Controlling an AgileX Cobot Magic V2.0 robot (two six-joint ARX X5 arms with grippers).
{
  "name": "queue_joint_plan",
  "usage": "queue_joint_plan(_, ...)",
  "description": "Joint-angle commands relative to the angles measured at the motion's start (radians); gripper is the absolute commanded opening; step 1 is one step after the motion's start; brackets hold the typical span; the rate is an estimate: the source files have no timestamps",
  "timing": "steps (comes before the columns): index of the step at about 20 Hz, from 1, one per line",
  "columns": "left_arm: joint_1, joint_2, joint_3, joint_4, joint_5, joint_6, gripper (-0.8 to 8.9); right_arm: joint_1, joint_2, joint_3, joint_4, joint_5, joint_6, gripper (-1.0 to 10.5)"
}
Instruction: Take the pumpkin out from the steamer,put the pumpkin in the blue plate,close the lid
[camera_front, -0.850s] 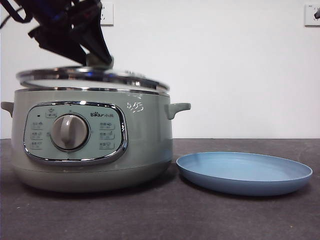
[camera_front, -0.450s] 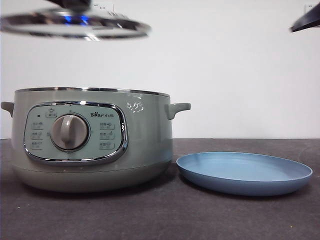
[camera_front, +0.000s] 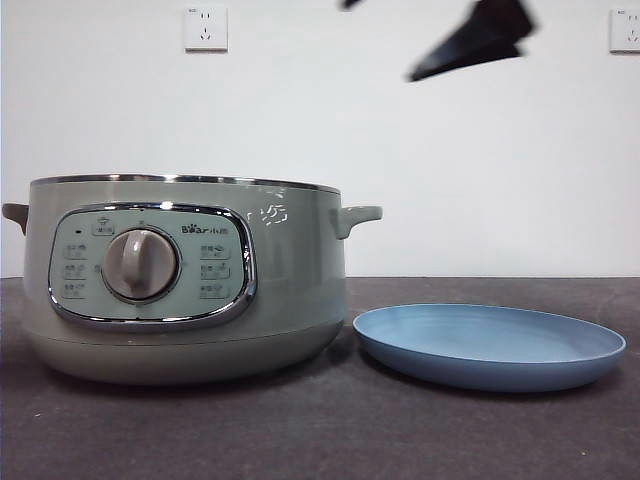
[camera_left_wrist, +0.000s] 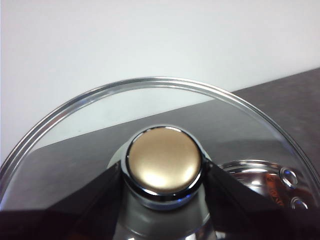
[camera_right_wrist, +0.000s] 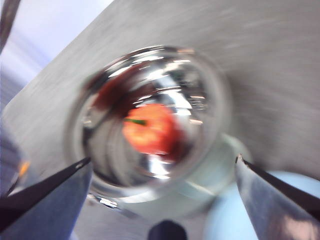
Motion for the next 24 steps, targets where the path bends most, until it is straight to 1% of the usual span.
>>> queue_joint_plan(1, -0.001, -0.051, 0.009, 0.024, -0.08, 0.013, -0.08, 0.073, 0.129, 0.143, -0.068, 0.007, -0.06, 4.8)
queue_joint_plan(2, -0.001, -0.068, 0.009, 0.016, -0.112, 0.014, -0.08, 0.104, 0.19, 0.214, -0.113, 0.023, -0.084, 4.9)
queue_joint_plan(4, -0.001, -0.097, 0.009, 0.01, -0.151, 0.023, -0.08, 0.161, 0.309, 0.359, -0.209, 0.103, -0.131, 5.5)
queue_joint_plan(6, -0.001, -0.109, 0.009, 0.008, -0.155, 0.031, -0.08, 0.204, 0.418, 0.484, -0.289, 0.179, -0.162, 5.5)
queue_joint_plan(7, -0.001, -0.116, 0.009, 0.001, -0.158, 0.031, -0.08, 0.227, 0.467, 0.529, -0.304, 0.214, -0.174, 5.5)
queue_joint_plan(10, -0.001, -0.116, 0.009, -0.008, -0.169, 0.031, -0.08, 0.277, 0.57, 0.592, -0.295, 0.309, -0.196, 5.4)
queue_joint_plan(12, -0.001, -0.116, 0.009, -0.015, -0.169, 0.031, -0.08, 0.297, 0.617, 0.592, -0.268, 0.345, -0.22, 5.4)
queue_joint_plan(14, -0.001, -0.116, 0.009, -0.019, -0.169, 0.031, -0.08, 0.305, 0.662, 0.592, -0.248, 0.349, -0.237, 5.4)
queue_joint_plan(16, -0.001, -0.116, 0.009, -0.023, -0.169, 0.031, -0.08, 0.307, 0.711, 0.592, -0.217, 0.374, -0.255, 5.4)
queue_joint_plan(20, -0.001, -0.115, 0.009, -0.023, -0.169, 0.031, -0.08, 0.304, 0.771, 0.592, -0.206, 0.369, -0.26, 5.4)
queue_joint_plan(24, -0.001, -0.115, 0.009, -0.026, -0.169, 0.031, -0.08, 0.305, 0.786, 0.592, -0.2, 0.366, -0.261, 5.3)
